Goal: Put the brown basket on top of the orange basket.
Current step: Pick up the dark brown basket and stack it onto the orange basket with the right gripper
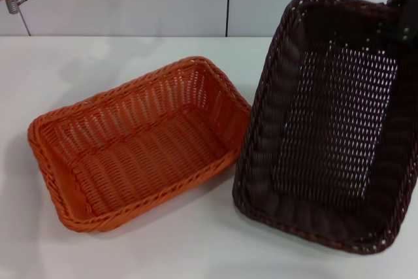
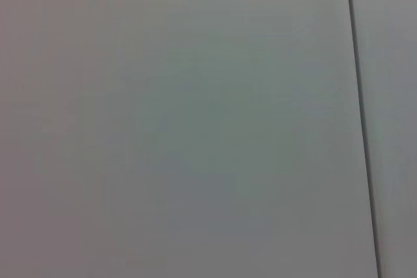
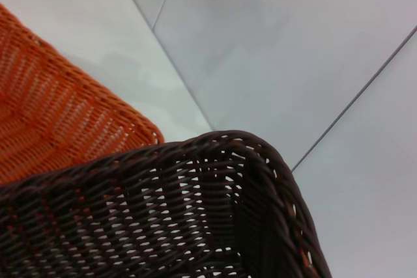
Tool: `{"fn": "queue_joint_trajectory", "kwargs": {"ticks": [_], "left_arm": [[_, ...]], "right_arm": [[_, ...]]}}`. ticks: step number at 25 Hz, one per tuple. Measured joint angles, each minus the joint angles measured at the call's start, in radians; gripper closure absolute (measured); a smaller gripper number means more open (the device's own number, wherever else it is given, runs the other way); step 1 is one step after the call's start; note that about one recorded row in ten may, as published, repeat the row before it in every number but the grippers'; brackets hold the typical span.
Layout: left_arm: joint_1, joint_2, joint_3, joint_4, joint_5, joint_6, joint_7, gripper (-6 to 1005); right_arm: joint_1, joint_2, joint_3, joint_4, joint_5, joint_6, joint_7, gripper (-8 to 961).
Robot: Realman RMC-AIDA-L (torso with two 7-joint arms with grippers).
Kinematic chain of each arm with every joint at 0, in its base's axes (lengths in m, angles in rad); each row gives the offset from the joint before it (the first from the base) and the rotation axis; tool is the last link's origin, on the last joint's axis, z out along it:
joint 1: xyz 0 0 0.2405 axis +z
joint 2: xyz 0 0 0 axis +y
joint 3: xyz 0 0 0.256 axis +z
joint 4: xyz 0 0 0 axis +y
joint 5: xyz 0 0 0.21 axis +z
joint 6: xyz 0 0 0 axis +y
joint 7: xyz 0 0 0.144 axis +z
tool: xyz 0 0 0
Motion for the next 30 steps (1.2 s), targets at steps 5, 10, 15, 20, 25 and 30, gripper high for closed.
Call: {"fn": "queue_joint_trajectory", "kwargs": {"ticks": [5, 10, 15, 20, 25, 30], "left_arm": [[0.000, 0.000, -0.003, 0.002, 0.000, 0.000, 0.000, 150], [0.003, -0.001, -0.012, 0.003, 0.000, 0.010, 0.000, 150], [0.009, -0.001, -0.030, 0.009, 0.000, 0.032, 0.001, 150], [0.018, -0.001, -0.046, 0.013, 0.000, 0.052, 0.002, 150], [0.025, -0.002, -0.055, 0.013, -0.004, 0.071, 0.002, 150], [0.031, -0.002, -0.064, 0.013, -0.014, 0.079, 0.013, 150]], "right_arm": [[0.002, 0.006, 0.003, -0.073, 0.004, -0.011, 0.019, 740], [0.002, 0.007, 0.003, -0.144, -0.002, -0.030, 0.047, 747], [0.011, 0.021, -0.007, -0.211, 0.009, -0.072, 0.069, 758], [0.019, 0.035, -0.027, -0.257, 0.022, -0.110, 0.076, 758], [0.020, 0.038, -0.087, -0.310, 0.022, -0.158, 0.103, 759], [0.024, 0.039, -0.152, -0.354, 0.025, -0.243, 0.131, 759]]}}
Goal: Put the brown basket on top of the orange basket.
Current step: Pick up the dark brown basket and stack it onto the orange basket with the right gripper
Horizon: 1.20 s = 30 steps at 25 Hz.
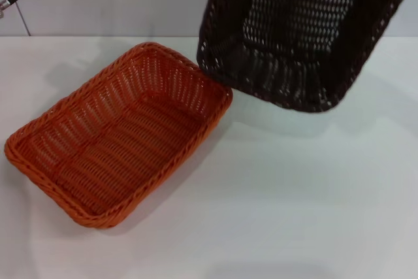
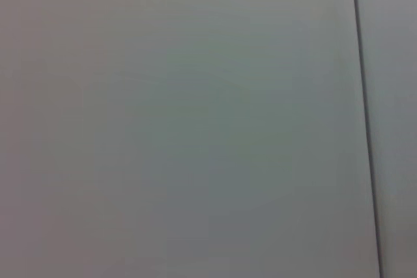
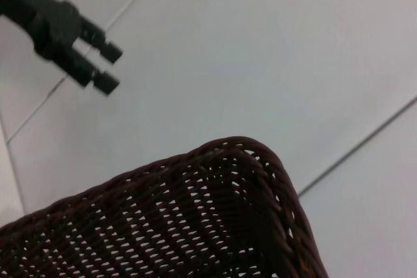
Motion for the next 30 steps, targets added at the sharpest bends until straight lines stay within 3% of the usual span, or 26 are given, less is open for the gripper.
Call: {"fn": "queue_joint_trajectory", "kwargs": {"ticks": [5, 10, 23, 30], "left_arm": [[0.009, -0.003, -0.024, -0.008, -0.057, 0.001, 0.057, 150], [0.034, -0.002, -0.038, -0.019, -0.162, 0.001, 0.126, 150], [0.056, 0.002, -0.079, -0.037, -0.183, 0.017, 0.185, 150], [0.056, 0.005, -0.090, -0.049, -0.184, 0.024, 0.193, 150]], "right_arm": [[0.003, 0.000, -0.063, 0.024, 0.051, -0.092, 0.000, 761], [0.004, -0.001, -0.223, 0.107, 0.124, -0.260, -0.002, 762], [-0.048, 0.005, -0.537, 0.215, 0.323, -0.560, -0.033, 762], [-0.106, 0.006, -0.619, 0.216, 0.511, -0.631, -0.132, 763]]}}
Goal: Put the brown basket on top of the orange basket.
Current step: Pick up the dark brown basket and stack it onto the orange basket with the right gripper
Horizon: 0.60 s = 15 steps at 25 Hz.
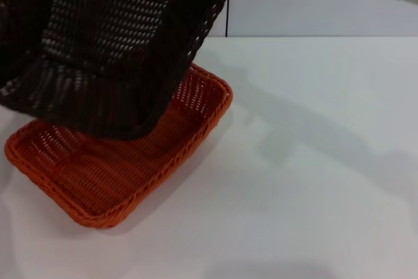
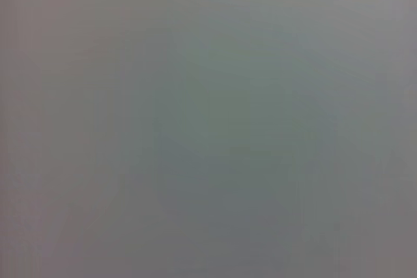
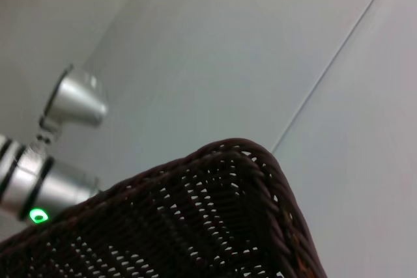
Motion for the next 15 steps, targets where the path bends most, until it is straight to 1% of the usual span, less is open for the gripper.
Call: {"fn": "queue_joint_trajectory", "kwargs": {"ticks": [2, 3, 4, 5, 6, 8, 9, 10, 11, 12, 13, 14, 15], "left_arm": [[0.000, 0.000, 0.000, -0.001, 0.000, 0.001, 0.003, 150], [0.000, 0.000, 0.000, -0.001, 0.000, 0.003, 0.004, 150], [0.001, 0.001, -0.001, -0.002, 0.001, 0.005, 0.004, 150], [0.003, 0.001, -0.001, -0.002, 0.001, 0.008, 0.004, 150], [0.004, 0.001, -0.001, -0.002, 0.001, 0.011, 0.004, 150], [0.007, 0.002, -0.001, -0.002, 0.000, 0.015, 0.004, 150], [0.007, 0.002, -0.001, -0.002, 0.000, 0.015, 0.004, 150], [0.009, 0.003, -0.001, -0.002, 0.000, 0.018, 0.004, 150], [0.009, 0.004, -0.001, -0.002, 0.000, 0.018, 0.004, 150], [0.009, 0.004, -0.001, -0.002, 0.000, 0.018, 0.004, 150], [0.009, 0.004, -0.001, -0.004, 0.001, 0.018, 0.004, 150], [0.009, 0.004, -0.001, -0.004, 0.001, 0.018, 0.004, 150], [0.006, 0.004, -0.001, -0.010, 0.001, 0.018, 0.004, 150]], "right_arm": [[-0.021, 0.000, -0.014, -0.001, 0.058, -0.008, -0.025, 763], [-0.051, 0.001, -0.024, -0.003, 0.116, -0.022, -0.055, 763], [-0.051, 0.001, -0.024, -0.003, 0.116, -0.022, -0.055, 763], [-0.081, 0.001, -0.028, -0.003, 0.181, -0.032, -0.089, 763], [-0.081, 0.001, -0.028, -0.003, 0.181, -0.032, -0.089, 763], [-0.116, -0.001, -0.020, 0.006, 0.261, -0.032, -0.110, 763], [-0.116, -0.001, -0.020, 0.006, 0.261, -0.032, -0.110, 762], [-0.130, -0.002, -0.012, 0.032, 0.324, -0.024, -0.127, 762], [-0.130, -0.002, -0.012, 0.032, 0.324, -0.024, -0.127, 762], [-0.136, -0.002, -0.006, 0.052, 0.367, -0.017, -0.143, 762], [-0.139, -0.002, 0.007, 0.099, 0.461, 0.018, -0.187, 762], [-0.139, -0.002, 0.007, 0.099, 0.461, 0.018, -0.187, 762], [-0.137, -0.003, 0.033, 0.166, 0.566, 0.084, -0.245, 762]]}}
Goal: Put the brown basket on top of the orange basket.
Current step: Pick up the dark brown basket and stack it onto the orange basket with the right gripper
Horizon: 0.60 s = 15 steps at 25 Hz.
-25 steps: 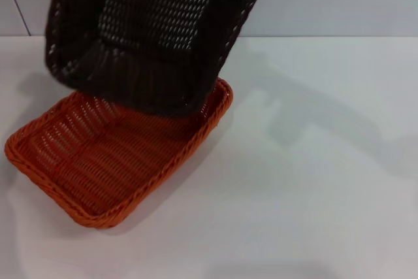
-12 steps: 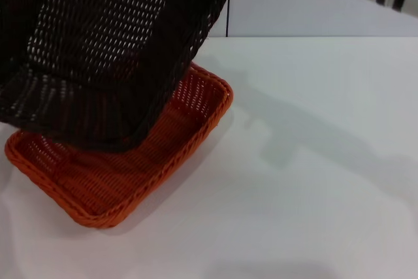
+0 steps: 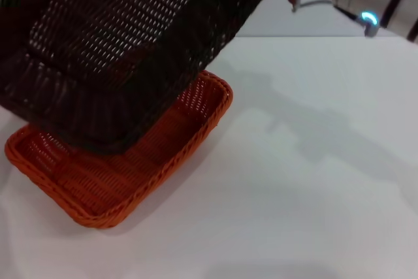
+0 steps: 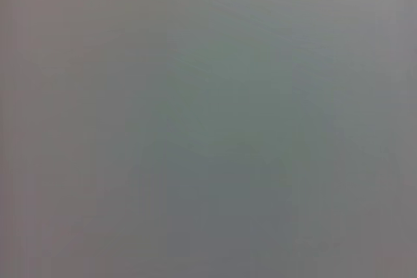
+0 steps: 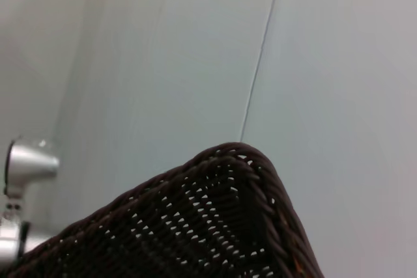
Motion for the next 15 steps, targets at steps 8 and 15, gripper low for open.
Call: {"fn": "queue_joint_trajectory", "kwargs": {"ticks": [8, 15], "left_arm": [[-0.012, 0.000, 0.000, -0.011, 0.001, -0.003, 0.013, 150], [-0.025, 0.000, 0.000, -0.025, 0.001, -0.005, 0.019, 150]], "right_arm": [[0.012, -0.002, 0.125, 0.184, 0.141, 0.230, -0.044, 762], [0.022, -0.002, 0.134, 0.295, 0.181, 0.265, -0.061, 763]]}}
